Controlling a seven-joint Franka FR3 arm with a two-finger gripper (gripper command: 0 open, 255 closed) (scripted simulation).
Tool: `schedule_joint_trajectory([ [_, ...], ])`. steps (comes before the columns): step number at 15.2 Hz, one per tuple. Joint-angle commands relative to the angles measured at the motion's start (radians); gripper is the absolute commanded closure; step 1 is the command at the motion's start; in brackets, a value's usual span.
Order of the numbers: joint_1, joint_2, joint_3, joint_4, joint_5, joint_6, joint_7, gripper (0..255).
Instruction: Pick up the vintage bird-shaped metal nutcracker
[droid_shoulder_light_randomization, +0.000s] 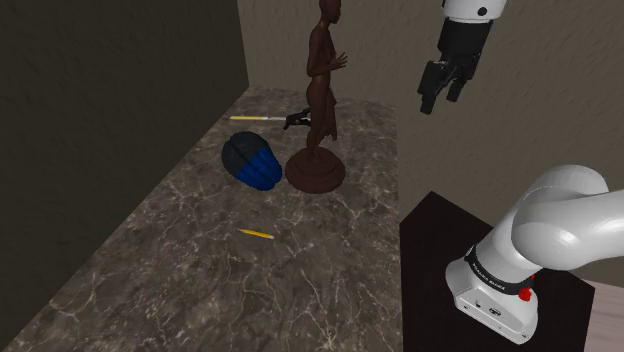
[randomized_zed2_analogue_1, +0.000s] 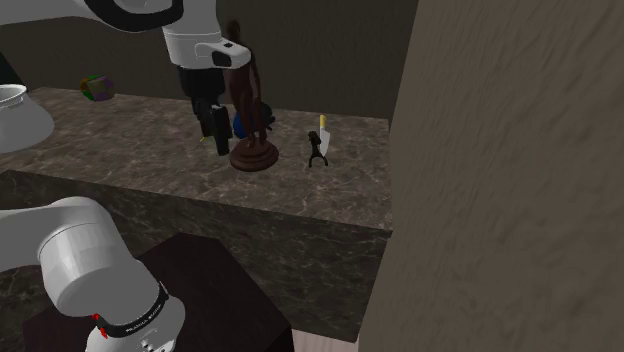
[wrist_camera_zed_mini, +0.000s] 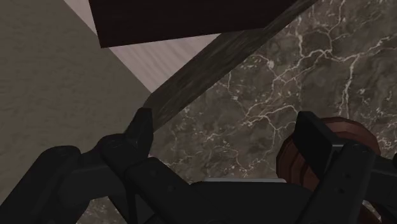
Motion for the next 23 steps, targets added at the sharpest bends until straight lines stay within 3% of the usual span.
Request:
schedule_joint_trajectory([
  [1, 0.000, 0.000, 0.000, 0.000, 0.000, 0.000, 0.000, 0],
  [12, 0.082, 0.444, -0.114, 0.230, -0.052, 0.177, -0.388, 0],
  [23, 0.131, 0.892, -0.120, 0.605, -0.022, 0.213, -0.734, 0],
])
